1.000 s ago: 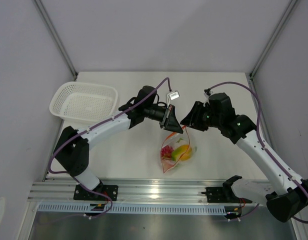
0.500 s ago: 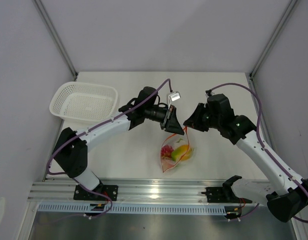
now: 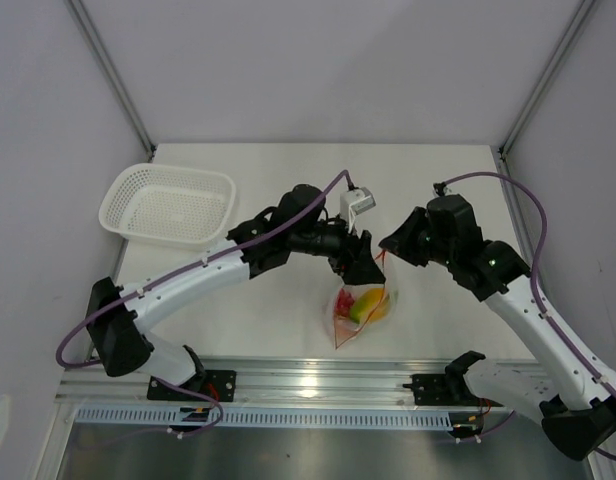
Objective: Place the food in the zip-top bag and seal the zipper
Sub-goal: Adjust the zipper food storage bag at the center of the board.
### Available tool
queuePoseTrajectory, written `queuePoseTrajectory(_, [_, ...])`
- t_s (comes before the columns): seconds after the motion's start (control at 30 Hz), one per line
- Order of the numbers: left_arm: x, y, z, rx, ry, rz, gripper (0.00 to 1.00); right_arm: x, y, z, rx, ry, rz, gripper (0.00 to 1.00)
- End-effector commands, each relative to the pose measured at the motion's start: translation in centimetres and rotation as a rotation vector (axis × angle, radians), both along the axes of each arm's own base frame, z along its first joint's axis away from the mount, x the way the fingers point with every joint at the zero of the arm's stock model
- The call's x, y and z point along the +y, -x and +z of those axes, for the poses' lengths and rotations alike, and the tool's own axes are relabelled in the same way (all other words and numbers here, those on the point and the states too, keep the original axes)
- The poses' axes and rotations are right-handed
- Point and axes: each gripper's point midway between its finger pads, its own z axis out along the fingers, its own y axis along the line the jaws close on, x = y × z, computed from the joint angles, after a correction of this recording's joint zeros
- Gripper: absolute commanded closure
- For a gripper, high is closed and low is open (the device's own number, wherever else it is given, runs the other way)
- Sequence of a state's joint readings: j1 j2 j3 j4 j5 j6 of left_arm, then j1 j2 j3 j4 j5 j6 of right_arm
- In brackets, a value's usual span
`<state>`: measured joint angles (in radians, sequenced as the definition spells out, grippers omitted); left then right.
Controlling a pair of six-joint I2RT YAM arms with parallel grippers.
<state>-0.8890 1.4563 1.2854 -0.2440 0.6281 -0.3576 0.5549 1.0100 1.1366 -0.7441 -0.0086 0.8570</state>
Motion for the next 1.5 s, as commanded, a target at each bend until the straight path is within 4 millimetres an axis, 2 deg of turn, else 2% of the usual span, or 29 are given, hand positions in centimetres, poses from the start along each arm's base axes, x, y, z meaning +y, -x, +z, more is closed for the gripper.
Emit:
queuePoseTrajectory(0.0, [-0.3,-1.4,2.5,-0.192,-0.036,0.147,0.19,-0.9,-0.8,1.6,-0.037,-0.036,-0.104,1.00])
queuePoseTrajectory(0.23, [-2.6,-0.7,0.2,-0.215,-0.146,0.213,0.18,-2.0,-0.4,2.6,-0.048,-0.054,-0.185,1.00])
queuePoseTrajectory(0.27, [-2.6,-0.8,-0.1,-0.227,-0.164,0.237,0.19,-2.2,-0.3,2.7,-0.052,-0.058,-0.191,1.00])
queuePoseTrajectory(0.3, [-2.1,-1.9,-0.3,-0.261,-0.197,0.321,0.20,-2.3,-0.3,2.7,-0.053,-0.058,-0.198,1.00])
queuePoseTrajectory(0.33, [-2.1,-1.6,-0.6,-0.282,-0.215,0.349,0.20,-2.4,-0.3,2.8,-0.056,-0.060,-0.206,1.00])
queuePoseTrajectory(0.37, [-2.0,-1.6,0.4,-0.309,-0.184,0.383,0.20,-2.6,-0.2,2.9,-0.061,-0.061,-0.210,1.00])
queuePoseTrajectory(0.4, [-1.6,-1.6,-0.2,-0.327,-0.196,0.407,0.20,-2.6,-0.1,2.8,-0.060,-0.060,-0.211,1.00])
queuePoseTrajectory(0.53, [-1.1,-2.2,1.9,-0.442,-0.183,0.497,0.18,-2.6,0.0,2.5,-0.057,-0.064,-0.208,1.00])
queuePoseTrajectory(0.63, [-1.1,-2.8,1.6,-0.482,-0.235,0.513,0.14,-2.3,0.1,2.5,-0.056,-0.075,-0.195,1.00])
queuePoseTrajectory(0.87, [0.0,-4.0,1.8,-0.623,-0.310,0.563,0.13,-2.4,0.4,2.9,-0.072,-0.079,-0.183,1.00])
queuePoseTrajectory(0.97, [-0.1,-4.2,1.3,-0.657,-0.348,0.535,0.13,-2.5,0.5,3.0,-0.080,-0.084,-0.184,1.00])
queuePoseTrajectory(1.07, [-0.8,-3.5,1.6,-0.663,-0.309,0.474,0.10,-2.3,0.5,3.0,-0.077,-0.088,-0.179,1.00])
queuePoseTrajectory(1.13, [-1.8,-2.5,1.4,-0.656,-0.271,0.371,0.07,-2.2,0.5,3.0,-0.076,-0.092,-0.173,1.00])
queuePoseTrajectory(1.3, [-3.2,-0.9,1.2,-0.598,-0.209,0.226,0.07,-2.1,0.5,3.3,-0.083,-0.098,-0.170,1.00])
queuePoseTrajectory(1.4, [-3.6,-0.3,0.7,-0.549,-0.194,0.208,0.07,-2.3,0.5,3.1,-0.083,-0.095,-0.176,1.00])
queuePoseTrajectory(1.43, [-3.9,-0.3,1.1,-0.541,-0.188,0.213,0.08,-2.3,0.5,3.1,-0.084,-0.093,-0.176,1.00])
queuePoseTrajectory(1.47, [-3.9,-0.5,0.5,-0.526,-0.206,0.222,0.09,-2.2,0.5,3.1,-0.083,-0.097,-0.179,1.00])
